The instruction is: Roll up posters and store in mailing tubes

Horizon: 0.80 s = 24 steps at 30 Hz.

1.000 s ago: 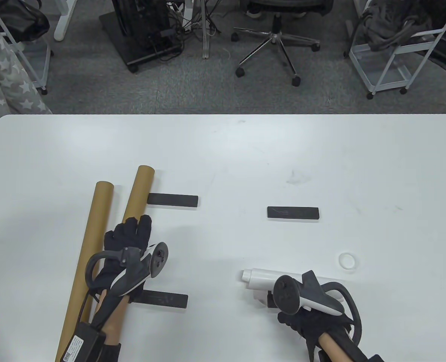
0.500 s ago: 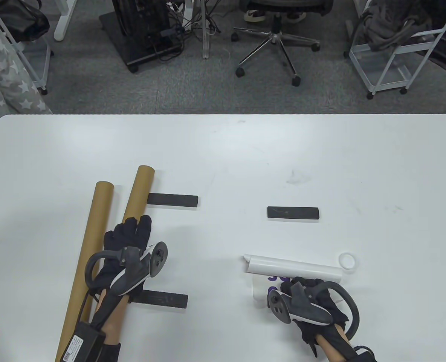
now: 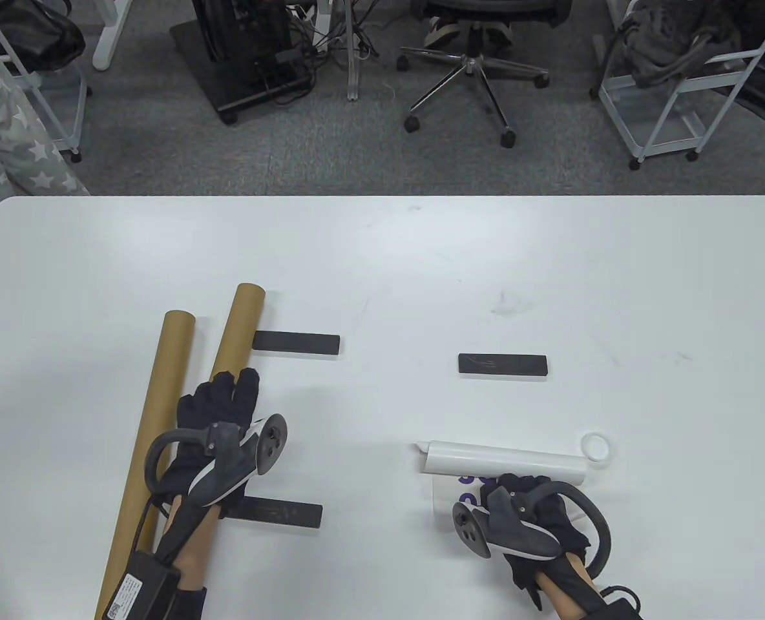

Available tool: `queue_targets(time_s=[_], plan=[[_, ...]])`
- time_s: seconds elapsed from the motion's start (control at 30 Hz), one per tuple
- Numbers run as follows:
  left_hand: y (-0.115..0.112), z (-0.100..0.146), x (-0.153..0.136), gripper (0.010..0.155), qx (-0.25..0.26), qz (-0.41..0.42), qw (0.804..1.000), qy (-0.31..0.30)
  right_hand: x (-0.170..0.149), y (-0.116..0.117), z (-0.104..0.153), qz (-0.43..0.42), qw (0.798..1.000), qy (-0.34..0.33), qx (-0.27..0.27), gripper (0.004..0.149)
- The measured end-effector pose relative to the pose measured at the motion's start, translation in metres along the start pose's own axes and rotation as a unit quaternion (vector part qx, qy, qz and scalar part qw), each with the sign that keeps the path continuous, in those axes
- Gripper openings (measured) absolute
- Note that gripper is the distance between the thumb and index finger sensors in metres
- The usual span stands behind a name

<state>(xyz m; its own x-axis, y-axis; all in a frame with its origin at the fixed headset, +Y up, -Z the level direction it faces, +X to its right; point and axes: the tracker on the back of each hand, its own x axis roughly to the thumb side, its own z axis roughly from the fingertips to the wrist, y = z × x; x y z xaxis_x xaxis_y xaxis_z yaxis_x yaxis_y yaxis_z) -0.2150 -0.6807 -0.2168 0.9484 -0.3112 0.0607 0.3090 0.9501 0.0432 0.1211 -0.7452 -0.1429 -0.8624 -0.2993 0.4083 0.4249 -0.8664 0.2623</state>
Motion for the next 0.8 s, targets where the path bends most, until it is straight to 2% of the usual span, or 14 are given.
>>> queue_targets(time_s=[0.13,0.57,0.8], plan=[[0.001,0.000,0.000,0.078,0.004,-0.024,1.000,0.003,-0.002,-0.006,0.002,-0.003,1.000,0.004,0.002,0.068],[0.002,0.001,0.003,0.078,0.006,-0.029,1.000,0.000,-0.017,-0.032,0.016,-0.032,0.999,0.018,-0.007,0.068],[0.002,0.001,0.003,0.078,0.005,-0.025,1.000,0.000,-0.012,-0.026,0.017,-0.031,0.999,0.010,0.013,0.067]])
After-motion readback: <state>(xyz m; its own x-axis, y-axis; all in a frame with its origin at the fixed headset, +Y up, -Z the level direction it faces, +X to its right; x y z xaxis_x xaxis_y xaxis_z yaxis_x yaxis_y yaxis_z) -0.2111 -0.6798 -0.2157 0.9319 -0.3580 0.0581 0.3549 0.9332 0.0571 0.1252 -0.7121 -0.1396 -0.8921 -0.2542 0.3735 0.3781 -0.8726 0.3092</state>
